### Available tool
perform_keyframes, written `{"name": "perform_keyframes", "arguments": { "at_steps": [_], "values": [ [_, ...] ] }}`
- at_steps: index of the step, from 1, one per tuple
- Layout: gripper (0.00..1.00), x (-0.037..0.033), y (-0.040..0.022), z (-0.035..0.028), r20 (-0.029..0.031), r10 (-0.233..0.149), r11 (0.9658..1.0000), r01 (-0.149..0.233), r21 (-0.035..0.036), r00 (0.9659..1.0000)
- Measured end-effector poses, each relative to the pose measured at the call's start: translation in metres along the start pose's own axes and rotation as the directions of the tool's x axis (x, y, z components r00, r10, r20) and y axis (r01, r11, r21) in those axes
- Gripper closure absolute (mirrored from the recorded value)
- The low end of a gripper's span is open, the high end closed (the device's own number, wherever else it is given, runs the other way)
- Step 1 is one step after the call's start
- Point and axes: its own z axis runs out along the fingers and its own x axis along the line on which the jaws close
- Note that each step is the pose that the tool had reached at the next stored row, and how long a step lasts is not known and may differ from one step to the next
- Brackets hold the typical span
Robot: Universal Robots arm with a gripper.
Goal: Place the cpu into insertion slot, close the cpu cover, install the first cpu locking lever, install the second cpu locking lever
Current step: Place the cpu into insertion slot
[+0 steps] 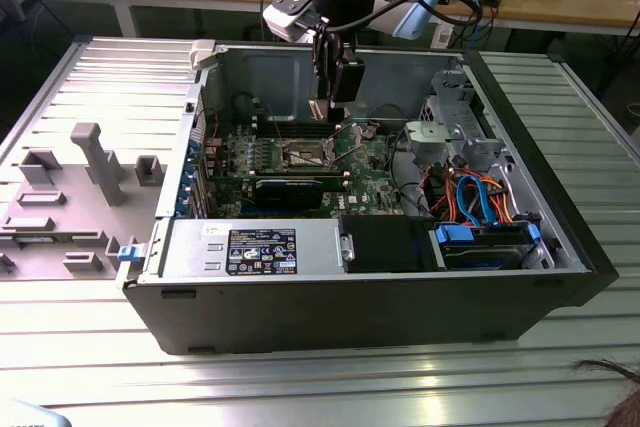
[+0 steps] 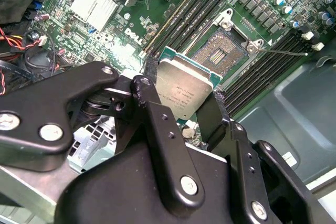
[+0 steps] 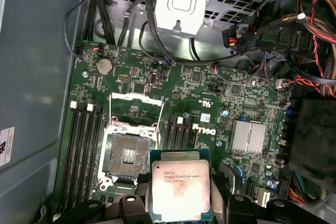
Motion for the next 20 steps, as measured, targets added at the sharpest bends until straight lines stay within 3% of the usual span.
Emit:
{"name": "perform_keyframes", "arguments": {
  "at_steps": [20],
  "values": [
    [0.45, 0.0001, 0.0000, 0.0006, -0.0004, 0.011, 0.9999, -0.011, 0.0012, 0.9999]
  ]
}}
